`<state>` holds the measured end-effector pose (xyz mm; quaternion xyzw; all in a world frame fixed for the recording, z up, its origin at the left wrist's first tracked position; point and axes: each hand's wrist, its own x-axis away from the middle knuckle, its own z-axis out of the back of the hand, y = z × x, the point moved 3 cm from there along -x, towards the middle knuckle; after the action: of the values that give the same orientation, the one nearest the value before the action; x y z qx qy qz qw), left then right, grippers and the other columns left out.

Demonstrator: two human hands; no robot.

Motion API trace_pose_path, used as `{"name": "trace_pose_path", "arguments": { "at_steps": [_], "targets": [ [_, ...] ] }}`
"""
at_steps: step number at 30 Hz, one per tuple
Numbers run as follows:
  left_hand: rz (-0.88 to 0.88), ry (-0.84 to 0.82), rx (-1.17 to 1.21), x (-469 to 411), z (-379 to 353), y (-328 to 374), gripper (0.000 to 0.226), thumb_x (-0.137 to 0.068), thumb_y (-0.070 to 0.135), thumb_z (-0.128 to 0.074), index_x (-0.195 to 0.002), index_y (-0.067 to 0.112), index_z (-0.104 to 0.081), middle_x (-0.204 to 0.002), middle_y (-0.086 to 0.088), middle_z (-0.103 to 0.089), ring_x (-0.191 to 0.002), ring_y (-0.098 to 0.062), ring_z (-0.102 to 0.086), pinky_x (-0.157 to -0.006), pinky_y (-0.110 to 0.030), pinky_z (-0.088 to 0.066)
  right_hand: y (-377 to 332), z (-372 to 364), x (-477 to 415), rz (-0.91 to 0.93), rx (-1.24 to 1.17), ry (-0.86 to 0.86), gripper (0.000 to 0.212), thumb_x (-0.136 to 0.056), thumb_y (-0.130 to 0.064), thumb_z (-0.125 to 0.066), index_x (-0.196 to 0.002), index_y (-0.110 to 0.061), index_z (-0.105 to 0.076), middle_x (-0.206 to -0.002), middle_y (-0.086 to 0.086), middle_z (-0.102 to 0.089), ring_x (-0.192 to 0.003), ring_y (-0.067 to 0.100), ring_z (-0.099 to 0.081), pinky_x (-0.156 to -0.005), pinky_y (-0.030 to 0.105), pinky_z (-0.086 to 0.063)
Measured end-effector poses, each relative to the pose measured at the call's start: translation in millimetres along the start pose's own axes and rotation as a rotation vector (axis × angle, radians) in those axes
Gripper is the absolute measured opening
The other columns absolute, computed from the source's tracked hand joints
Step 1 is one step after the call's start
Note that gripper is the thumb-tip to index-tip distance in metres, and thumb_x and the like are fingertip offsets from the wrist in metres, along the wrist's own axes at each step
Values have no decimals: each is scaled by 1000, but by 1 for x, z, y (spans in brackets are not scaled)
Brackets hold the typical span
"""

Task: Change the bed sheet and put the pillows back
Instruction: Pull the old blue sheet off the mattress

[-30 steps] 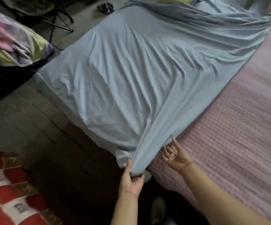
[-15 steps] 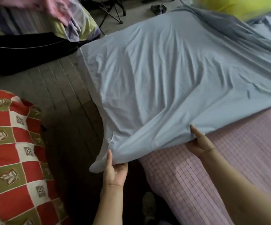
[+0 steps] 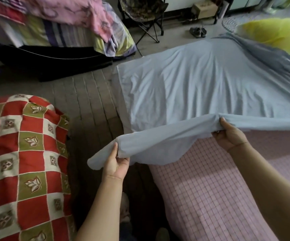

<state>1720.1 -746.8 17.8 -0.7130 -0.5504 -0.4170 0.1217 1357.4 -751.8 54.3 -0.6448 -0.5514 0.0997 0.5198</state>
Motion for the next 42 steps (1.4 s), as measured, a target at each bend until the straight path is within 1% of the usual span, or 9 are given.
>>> {"name": "trace_pose_path", "arguments": {
  "at_steps": [4,9,13,17,22,31,34,36,42],
  "targets": [
    [4,53,-12,-39,-36,31,19,-93,18,-60,-107,5,-58,-105,-13,-67,-98,-23,-64,-68,-36,-61,-17,-44,-45,25,7,54,49,-101,-12,-42,-71,-18,-80,-83,-4,-75,-77,7,-71,-70,25,-59],
    [-8,82,-81,-91,-85,78,14,-93,19,-62,-102,10,-55,-103,-12,-65,-97,-24,-61,-92,-40,-48,-38,-107,-113,67,48,81,18,-101,-11,-41,-102,-12,-59,-81,-4,-75,-74,7,-71,-62,23,-58],
    [-21,76,-146,-139,-132,121,11,-94,18,-61,-102,11,-59,-102,-11,-65,-91,-22,-63,-90,-37,-48,-56,-165,-167,88,68,100,24,-101,-10,-42,-96,-12,-65,-79,-6,-75,-73,6,-71,-62,23,-57],
    [-23,67,-159,-186,-179,160,9,-93,16,-62,-100,10,-62,-101,-11,-68,-89,-21,-65,-83,-33,-52,-63,-216,-220,90,93,94,54,-101,-10,-41,-64,-20,-78,-76,-7,-74,-71,5,-70,-59,23,-57],
    [-18,37,-163,-259,-238,197,8,-95,15,-59,-99,9,-62,-98,-10,-68,-89,-20,-65,-80,-33,-53,-70,-263,-303,90,101,137,20,-101,-10,-41,-97,-14,-61,-76,-7,-74,-70,5,-70,-58,23,-57],
    [15,277,-100,-398,-295,238,28,-89,15,-67,-112,7,-54,-115,-16,-63,-92,-25,-64,-82,-38,-52,-76,-357,-459,9,311,156,16,-99,-7,-45,-93,-13,-58,-64,-8,-71,-59,3,-67,-53,22,-56],
    [15,368,-41,-441,-295,249,55,-89,15,-67,-137,7,-43,-130,-17,-56,-110,-29,-60,-84,-37,-51,-65,-384,-506,-41,427,162,16,-99,-7,-47,-88,-13,-57,-70,-1,-69,-70,11,-62,-51,20,-56],
    [22,403,-41,-460,-294,254,53,-91,14,-65,-139,5,-43,-135,-17,-54,-123,-30,-54,-90,-37,-48,-52,-392,-529,-64,466,174,15,-98,-7,-48,-87,-12,-56,-82,4,-62,-75,13,-57,-51,20,-55],
    [80,468,-102,-540,-301,268,45,-94,13,-60,-136,2,-46,-139,-17,-53,-128,-28,-51,-100,-38,-43,-1,-392,-611,-110,442,274,11,-98,-8,-50,-92,-11,-58,-66,-5,-70,-64,7,-65,-48,20,-54]
  ]
}}
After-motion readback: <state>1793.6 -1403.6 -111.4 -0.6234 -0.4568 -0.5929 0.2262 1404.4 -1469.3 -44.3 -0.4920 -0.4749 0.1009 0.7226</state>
